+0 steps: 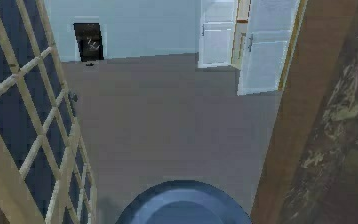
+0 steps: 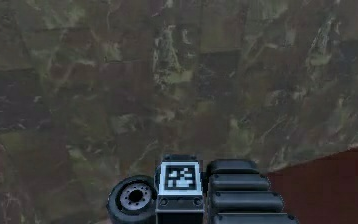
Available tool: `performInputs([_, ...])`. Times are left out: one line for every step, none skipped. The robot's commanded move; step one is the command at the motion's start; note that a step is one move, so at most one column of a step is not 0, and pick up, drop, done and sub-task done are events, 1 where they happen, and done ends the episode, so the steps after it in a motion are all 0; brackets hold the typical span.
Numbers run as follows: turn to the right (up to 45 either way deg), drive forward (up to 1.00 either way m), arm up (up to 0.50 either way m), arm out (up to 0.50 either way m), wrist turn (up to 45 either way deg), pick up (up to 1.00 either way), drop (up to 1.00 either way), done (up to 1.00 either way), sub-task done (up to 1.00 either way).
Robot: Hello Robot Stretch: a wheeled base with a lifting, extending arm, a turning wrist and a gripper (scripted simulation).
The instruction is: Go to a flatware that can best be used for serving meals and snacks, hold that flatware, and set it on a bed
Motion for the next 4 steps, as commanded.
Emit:
performInputs([0.0, 0.35, 0.0, 0.0, 0.0, 0.0, 0.0, 0.0, 0.0])
performInputs([12.0, 0.0, 0.0, 0.0, 0.0, 0.0, 0.0, 0.0, 0.0])
performInputs([0.0, 0.7, 0.0, 0.0, 0.0, 0.0, 0.0, 0.0, 0.0])
performInputs([0.0, 1.0, 0.0, 0.0, 0.0, 0.0, 0.0, 0.0, 0.0])
